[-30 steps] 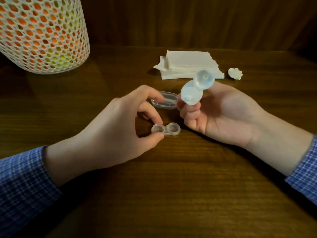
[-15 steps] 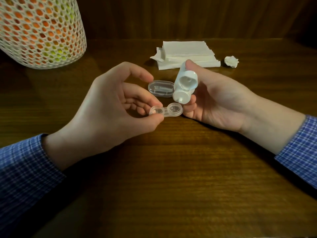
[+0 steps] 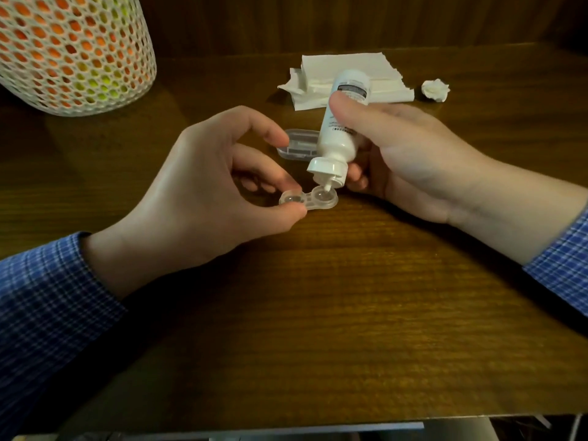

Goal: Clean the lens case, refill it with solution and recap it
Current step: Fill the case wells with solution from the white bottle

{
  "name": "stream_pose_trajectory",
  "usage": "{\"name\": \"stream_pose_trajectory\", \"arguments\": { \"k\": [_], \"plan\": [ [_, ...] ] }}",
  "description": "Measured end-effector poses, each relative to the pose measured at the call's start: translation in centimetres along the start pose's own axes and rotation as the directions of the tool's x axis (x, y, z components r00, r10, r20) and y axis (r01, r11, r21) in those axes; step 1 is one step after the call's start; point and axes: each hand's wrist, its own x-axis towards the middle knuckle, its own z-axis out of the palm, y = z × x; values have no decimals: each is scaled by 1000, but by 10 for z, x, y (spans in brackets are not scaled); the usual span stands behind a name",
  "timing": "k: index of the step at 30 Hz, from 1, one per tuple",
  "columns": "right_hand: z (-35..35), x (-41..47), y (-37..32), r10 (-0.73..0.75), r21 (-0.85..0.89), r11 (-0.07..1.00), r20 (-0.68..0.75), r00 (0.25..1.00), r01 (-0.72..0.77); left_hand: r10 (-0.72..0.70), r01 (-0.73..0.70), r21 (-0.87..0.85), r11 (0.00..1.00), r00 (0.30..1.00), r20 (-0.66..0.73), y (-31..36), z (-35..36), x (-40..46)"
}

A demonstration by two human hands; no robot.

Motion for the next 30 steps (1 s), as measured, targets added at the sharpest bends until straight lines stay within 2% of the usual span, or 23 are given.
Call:
{"name": "stream_pose_trajectory", "arguments": {
  "k": [14, 24, 30],
  "plan": [
    [0, -3, 7, -170, -229, 961, -51, 984, 154, -17, 12, 69, 998, 998, 63, -2, 2, 1],
    [4, -5, 8, -171, -254, 956, -89, 981, 144, 37, -42, 104, 994, 998, 56, -2, 4, 0],
    [5, -5, 7, -156, -241, 962, -102, 982, 128, 17, -22, 93, 995, 998, 57, -3, 3, 0]
  ]
}}
